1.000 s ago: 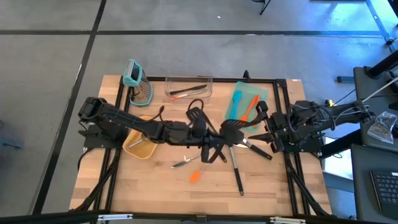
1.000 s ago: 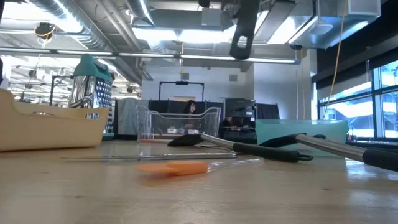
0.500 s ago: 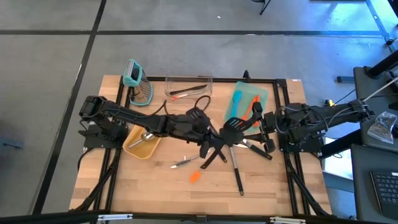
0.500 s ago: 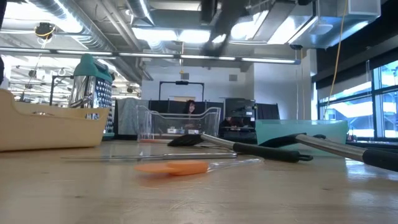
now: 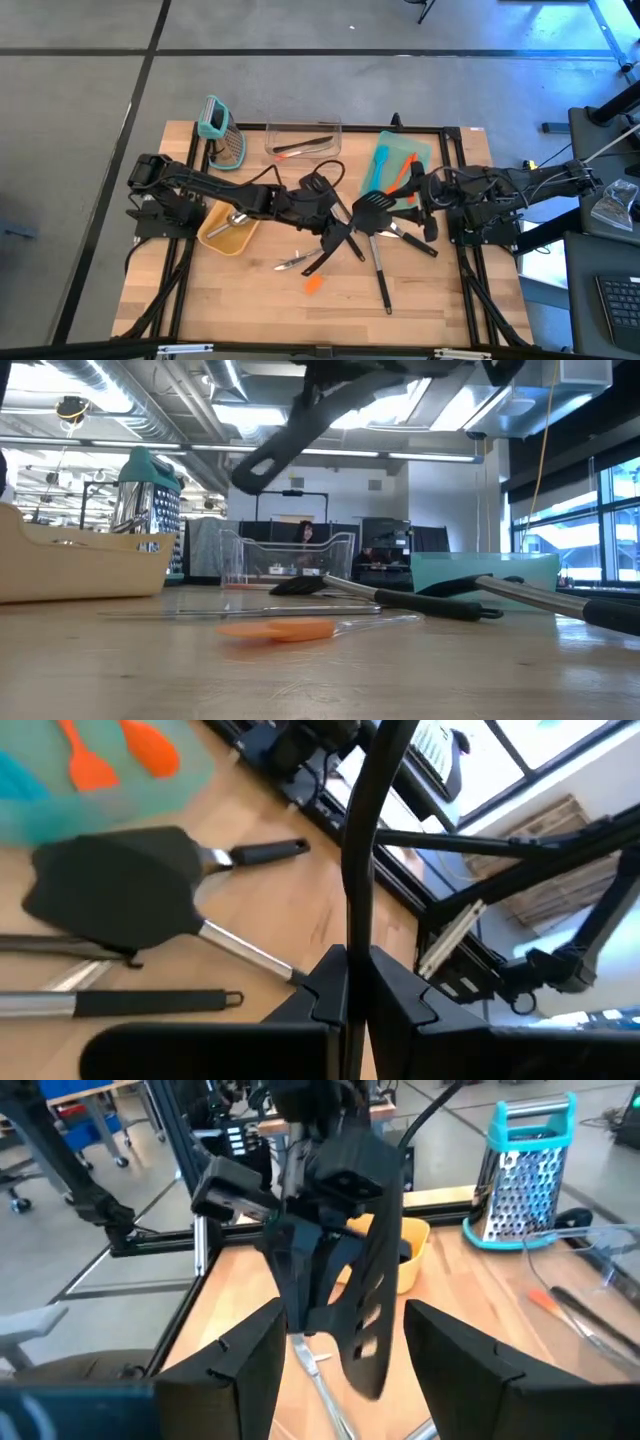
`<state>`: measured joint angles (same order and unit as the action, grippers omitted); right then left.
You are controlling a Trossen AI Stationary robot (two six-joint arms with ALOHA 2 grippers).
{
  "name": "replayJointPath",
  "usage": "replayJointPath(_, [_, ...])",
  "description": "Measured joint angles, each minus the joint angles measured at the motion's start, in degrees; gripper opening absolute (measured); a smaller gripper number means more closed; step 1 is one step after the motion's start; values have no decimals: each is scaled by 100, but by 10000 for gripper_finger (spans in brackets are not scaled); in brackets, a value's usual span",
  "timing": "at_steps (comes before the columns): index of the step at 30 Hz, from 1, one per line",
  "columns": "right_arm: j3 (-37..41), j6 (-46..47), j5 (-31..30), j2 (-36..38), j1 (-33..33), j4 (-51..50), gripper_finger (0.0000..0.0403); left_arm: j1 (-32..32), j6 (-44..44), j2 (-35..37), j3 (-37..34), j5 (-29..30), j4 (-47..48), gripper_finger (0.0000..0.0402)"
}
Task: Pick & Place Kitchen Items
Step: Put the black slotted spatula into the green bin
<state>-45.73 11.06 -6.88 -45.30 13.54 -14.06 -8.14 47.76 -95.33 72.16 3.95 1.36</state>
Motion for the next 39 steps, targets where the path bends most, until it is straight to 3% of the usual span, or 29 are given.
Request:
replayJointPath(10, [2, -302, -31, 20, 0, 148, 206, -232, -1513, 687, -5, 1494, -487, 12])
replayJointPath(13, [2, -473, -86, 9, 0, 434, 206, -346, -2069, 864, -4, 1698, -1173, 12])
replayJointPath(18, [2, -596, -31, -223, 4, 758, 206, -292, -2801, 844, 0, 1313, -2234, 12])
replayJointPath(24, [4, -803, 599, -718, 7, 1683, 206, 34, -2948, 675, -7, 720, -2771, 12])
replayJointPath(29, [4, -896, 545, -1100, -11, 2195, 206, 133, -3009, 512, 1, 384, -3524, 12])
replayJointPath(39, [4, -854, 545, -1443, -127, 2704, 206, 209, -3053, 444, 0, 224, -3634, 12])
